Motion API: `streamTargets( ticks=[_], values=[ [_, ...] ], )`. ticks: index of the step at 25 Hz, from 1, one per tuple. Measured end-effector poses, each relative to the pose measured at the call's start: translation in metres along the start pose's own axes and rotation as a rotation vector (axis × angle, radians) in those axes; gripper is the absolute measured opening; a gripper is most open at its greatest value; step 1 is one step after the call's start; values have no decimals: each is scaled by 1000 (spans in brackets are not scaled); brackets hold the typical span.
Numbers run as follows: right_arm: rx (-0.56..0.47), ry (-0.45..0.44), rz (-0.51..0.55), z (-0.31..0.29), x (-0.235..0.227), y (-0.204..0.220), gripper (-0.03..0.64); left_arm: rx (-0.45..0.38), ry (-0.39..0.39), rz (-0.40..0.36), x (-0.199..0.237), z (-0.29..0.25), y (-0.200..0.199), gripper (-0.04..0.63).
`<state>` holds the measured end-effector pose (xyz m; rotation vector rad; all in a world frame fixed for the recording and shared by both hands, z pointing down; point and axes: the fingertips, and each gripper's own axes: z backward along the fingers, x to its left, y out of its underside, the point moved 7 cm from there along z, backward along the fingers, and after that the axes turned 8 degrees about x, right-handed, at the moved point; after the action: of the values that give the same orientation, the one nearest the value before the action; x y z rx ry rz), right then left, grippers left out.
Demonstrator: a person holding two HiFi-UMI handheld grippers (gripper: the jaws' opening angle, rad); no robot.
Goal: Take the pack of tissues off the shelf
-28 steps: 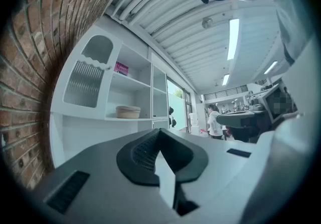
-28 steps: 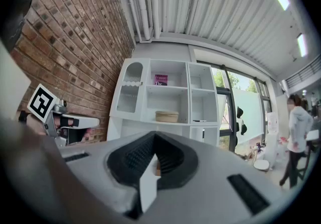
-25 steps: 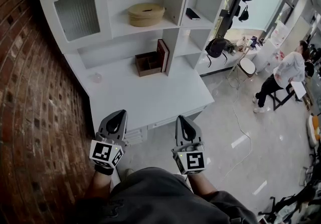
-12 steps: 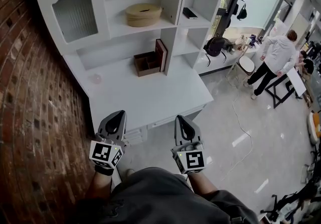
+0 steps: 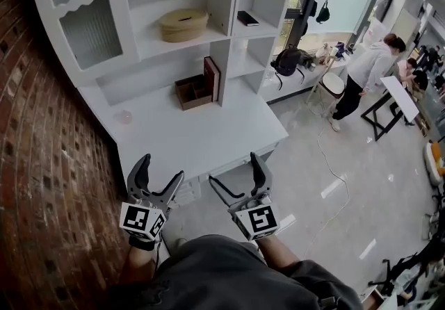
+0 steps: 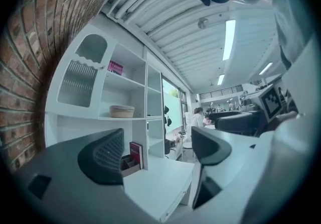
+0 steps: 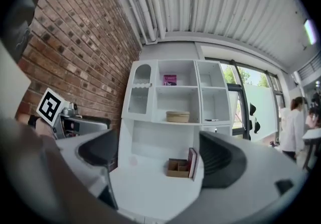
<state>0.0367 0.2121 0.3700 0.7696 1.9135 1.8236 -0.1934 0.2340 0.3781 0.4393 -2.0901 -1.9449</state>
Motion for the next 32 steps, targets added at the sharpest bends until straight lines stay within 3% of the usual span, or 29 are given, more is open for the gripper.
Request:
streamTargets(
  ticks=[2,5,21,32],
  values=[
    [-3,-7,7,0,2,0,551,2,0,-1,-3,-1,1,441],
    [5,-16,5,1,0,3,578,7,3,0,-7,-3,1,445],
    [27,-76,-41,25,-44,29,577,53,-71,24,-49,-9,13,443],
    [35,-104,-43,-3,-61,29,577,70,-61,37,-32,-46,19,443]
  ],
)
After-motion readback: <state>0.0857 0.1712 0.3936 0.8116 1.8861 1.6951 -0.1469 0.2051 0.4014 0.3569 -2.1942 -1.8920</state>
